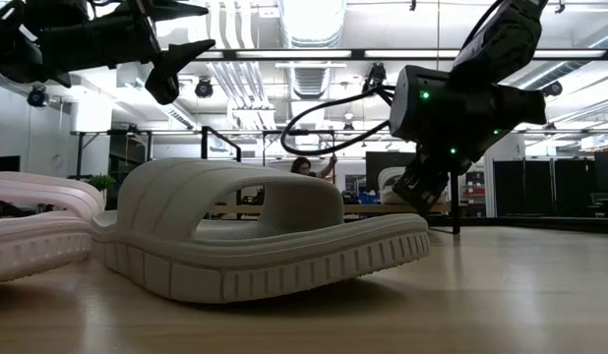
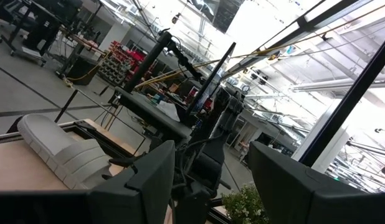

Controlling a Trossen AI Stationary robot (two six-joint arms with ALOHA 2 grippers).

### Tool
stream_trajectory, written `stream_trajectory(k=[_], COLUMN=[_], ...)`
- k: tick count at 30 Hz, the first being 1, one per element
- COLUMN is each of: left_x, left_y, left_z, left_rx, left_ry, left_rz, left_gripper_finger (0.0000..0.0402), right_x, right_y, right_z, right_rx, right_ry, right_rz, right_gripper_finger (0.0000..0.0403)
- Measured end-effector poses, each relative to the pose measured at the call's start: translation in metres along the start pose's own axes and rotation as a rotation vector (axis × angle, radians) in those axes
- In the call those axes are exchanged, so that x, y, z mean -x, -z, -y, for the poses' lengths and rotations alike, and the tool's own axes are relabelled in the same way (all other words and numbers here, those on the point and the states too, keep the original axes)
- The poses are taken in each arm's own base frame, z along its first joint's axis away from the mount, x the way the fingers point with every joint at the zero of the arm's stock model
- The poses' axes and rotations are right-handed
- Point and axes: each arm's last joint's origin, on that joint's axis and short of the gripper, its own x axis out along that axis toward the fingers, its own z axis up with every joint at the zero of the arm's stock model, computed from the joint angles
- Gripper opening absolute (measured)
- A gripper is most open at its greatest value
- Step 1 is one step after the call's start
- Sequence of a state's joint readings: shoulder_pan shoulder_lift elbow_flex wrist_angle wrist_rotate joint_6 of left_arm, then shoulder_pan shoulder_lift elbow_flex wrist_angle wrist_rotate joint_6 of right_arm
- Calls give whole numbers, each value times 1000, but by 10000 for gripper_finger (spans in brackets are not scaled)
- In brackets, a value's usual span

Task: Pick and place slides into the shelf
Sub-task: Put the gray slipper on the shelf

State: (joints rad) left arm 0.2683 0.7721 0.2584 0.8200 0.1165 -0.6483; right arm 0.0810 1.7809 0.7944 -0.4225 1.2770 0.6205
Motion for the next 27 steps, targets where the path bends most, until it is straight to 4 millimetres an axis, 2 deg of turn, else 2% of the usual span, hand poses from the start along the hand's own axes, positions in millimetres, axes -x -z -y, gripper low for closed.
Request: stream_trajectory(k=[8,15,27], left_x=[0,0,0], left_y=[0,0,2], left_z=[0,0,-2], left_rx=[0,0,3], left_ry=[0,0,-16], left_rz=[0,0,-21], left_gripper_finger=[192,192,192], right_x=[5,8,27], right_y=[1,5,2], right_z=[0,1,2], right_rx=[1,-80,-174], right_ry=[14,5,-58], right_rz=[31,33,74], right_gripper_finger=[157,157,157])
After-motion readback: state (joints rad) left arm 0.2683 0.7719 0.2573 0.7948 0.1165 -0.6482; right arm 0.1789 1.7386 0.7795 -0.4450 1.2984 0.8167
